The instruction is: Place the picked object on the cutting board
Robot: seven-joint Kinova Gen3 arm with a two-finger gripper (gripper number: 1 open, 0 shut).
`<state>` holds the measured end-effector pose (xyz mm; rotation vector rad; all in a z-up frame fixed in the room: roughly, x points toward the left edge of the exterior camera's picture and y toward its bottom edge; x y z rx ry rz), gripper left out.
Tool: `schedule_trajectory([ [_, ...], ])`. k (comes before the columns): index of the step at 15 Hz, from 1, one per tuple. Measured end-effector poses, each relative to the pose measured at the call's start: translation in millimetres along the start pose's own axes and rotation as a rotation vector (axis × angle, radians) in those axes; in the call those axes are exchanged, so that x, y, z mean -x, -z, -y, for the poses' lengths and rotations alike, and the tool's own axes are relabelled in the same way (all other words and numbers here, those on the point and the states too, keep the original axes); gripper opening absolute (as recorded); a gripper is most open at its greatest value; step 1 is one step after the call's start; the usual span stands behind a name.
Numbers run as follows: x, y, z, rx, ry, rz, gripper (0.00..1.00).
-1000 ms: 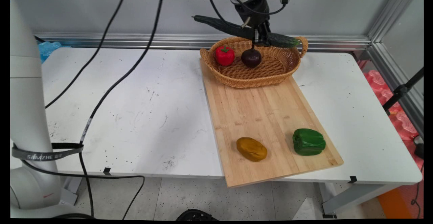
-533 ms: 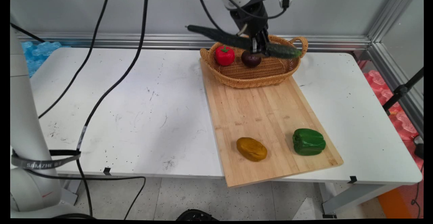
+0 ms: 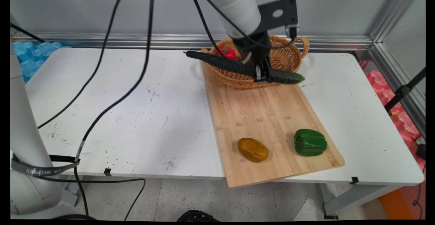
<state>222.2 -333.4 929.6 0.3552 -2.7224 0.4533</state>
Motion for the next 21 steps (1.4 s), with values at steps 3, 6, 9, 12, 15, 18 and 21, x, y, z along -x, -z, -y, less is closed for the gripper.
schedule_trajectory([
  [3, -2.8, -17.3, -10.0, 0.005, 0.021, 0.011, 0.0],
  [6, -5.7, -41.7, -19.6, 0.015, 0.034, 0.027, 0.0],
  [9, -6.5, -60.2, -24.6, 0.023, 0.035, 0.038, 0.0],
  [12, -6.7, -79.3, -28.4, 0.034, 0.031, 0.049, 0.0],
  [15, -5.0, -97.3, -31.0, 0.048, 0.029, 0.06, 0.0],
  [18, -2.9, -114.9, -33.0, 0.062, 0.029, 0.07, 0.0],
  [21, -1.1, -130.6, -33.5, 0.077, 0.028, 0.077, 0.0],
])
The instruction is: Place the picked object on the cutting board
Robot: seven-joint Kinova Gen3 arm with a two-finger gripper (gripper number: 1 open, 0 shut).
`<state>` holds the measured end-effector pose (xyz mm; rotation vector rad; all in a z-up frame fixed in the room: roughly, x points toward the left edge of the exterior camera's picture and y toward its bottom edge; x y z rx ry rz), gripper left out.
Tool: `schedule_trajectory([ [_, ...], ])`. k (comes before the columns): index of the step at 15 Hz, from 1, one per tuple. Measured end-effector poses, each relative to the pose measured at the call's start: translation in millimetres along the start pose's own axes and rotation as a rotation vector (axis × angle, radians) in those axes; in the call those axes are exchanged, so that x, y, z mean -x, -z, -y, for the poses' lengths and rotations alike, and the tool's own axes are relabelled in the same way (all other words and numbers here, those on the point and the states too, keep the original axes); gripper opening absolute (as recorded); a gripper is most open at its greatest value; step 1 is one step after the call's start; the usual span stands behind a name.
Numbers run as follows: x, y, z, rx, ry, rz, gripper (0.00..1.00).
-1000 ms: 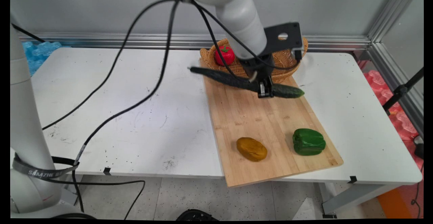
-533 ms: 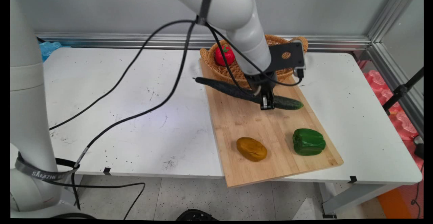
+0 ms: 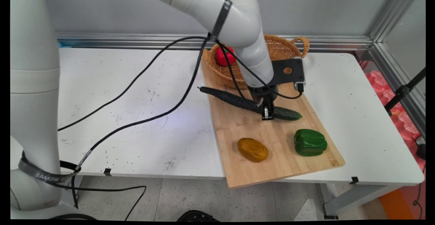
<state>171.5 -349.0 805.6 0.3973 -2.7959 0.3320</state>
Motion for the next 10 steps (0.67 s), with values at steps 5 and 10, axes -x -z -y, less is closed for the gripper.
schedule_trajectory([
  [5, 0.2, -15.0, 4.0, 0.016, -0.004, -0.005, 1.0],
  [10, 1.7, -12.0, 10.1, 0.026, -0.012, -0.03, 1.0],
])
